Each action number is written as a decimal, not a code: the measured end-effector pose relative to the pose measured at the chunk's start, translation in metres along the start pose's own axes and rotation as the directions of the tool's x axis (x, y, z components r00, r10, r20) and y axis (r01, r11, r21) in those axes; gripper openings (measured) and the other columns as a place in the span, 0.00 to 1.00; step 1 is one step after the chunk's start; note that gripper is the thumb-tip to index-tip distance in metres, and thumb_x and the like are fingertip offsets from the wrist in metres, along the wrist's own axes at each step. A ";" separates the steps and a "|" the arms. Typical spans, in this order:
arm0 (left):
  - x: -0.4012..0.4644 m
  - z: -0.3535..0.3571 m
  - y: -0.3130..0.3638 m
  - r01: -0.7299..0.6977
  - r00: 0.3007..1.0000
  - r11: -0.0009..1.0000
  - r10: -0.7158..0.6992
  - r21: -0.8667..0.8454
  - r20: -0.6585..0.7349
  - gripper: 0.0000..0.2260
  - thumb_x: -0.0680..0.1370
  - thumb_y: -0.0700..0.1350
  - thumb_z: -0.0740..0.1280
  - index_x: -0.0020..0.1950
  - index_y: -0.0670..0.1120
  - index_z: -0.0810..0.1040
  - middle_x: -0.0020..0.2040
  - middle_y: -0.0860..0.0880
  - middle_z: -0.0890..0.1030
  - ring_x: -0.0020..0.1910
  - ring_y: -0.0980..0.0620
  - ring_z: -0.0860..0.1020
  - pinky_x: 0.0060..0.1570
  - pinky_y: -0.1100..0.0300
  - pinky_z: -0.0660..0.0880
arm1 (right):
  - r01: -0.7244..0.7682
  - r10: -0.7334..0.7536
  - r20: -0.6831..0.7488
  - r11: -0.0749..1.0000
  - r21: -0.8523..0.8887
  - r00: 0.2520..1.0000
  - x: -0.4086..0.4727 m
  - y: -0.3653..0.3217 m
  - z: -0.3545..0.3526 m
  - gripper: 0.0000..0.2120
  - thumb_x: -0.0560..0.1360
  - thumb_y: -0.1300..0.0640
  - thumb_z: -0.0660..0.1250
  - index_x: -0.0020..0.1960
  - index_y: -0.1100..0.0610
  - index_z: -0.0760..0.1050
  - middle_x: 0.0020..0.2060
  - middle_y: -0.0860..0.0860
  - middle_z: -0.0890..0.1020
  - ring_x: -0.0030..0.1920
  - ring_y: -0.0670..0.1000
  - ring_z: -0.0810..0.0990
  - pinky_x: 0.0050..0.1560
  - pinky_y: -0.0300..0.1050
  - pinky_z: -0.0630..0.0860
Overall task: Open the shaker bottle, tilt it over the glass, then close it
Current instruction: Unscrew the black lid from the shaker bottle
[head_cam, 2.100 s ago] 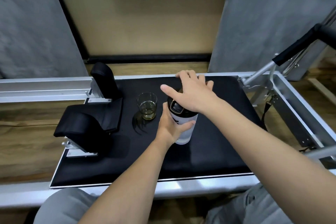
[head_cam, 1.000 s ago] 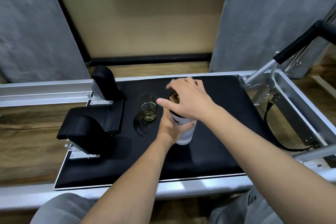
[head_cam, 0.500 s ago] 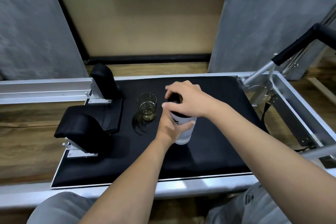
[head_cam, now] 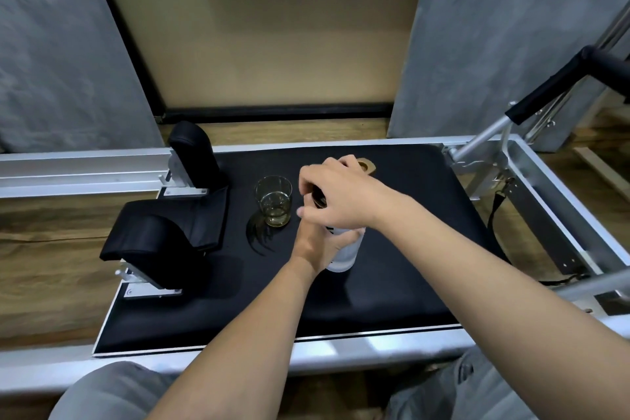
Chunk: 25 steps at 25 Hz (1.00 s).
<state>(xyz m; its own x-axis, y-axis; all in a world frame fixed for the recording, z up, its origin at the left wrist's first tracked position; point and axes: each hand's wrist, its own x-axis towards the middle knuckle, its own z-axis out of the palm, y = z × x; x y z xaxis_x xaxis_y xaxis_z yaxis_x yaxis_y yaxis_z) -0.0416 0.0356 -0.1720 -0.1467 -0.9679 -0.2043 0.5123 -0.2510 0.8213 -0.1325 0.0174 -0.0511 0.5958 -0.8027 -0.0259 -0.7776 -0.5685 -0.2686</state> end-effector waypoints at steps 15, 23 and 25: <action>0.008 -0.025 -0.024 -0.171 0.970 0.731 0.242 0.661 -0.016 0.38 0.61 0.52 0.84 0.63 0.66 0.67 0.65 0.54 0.78 0.66 0.54 0.77 0.70 0.48 0.75 | -0.217 0.247 -0.072 0.933 0.288 0.966 0.007 0.013 -0.009 0.28 0.75 0.30 0.64 0.65 0.47 0.77 0.66 0.46 0.80 0.69 0.57 0.73 0.68 0.55 0.67; -0.001 -0.009 -0.003 0.000 0.993 0.913 0.048 0.407 -0.108 0.23 0.73 0.41 0.80 0.62 0.58 0.77 0.72 0.40 0.75 0.68 0.41 0.79 0.56 0.47 0.85 | -0.179 0.173 -0.045 0.964 -0.198 0.984 0.004 0.000 0.002 0.22 0.76 0.40 0.65 0.63 0.54 0.73 0.58 0.50 0.78 0.57 0.57 0.73 0.60 0.56 0.68; 0.000 -0.011 -0.009 0.030 0.992 0.917 0.022 0.397 -0.124 0.32 0.67 0.42 0.83 0.66 0.56 0.73 0.67 0.47 0.78 0.68 0.48 0.78 0.62 0.49 0.82 | -0.050 0.050 0.017 0.998 0.028 0.999 -0.001 0.004 -0.002 0.13 0.76 0.44 0.67 0.47 0.54 0.78 0.45 0.47 0.80 0.51 0.54 0.76 0.72 0.56 0.63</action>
<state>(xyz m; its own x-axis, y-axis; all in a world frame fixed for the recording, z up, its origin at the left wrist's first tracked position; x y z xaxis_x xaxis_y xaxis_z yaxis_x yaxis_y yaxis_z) -0.0370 0.0378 -0.1851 -0.0297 -0.9676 -0.2508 0.1295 -0.2526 0.9589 -0.1365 0.0155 -0.0505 0.5599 -0.8268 -0.0552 -0.8004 -0.5224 -0.2941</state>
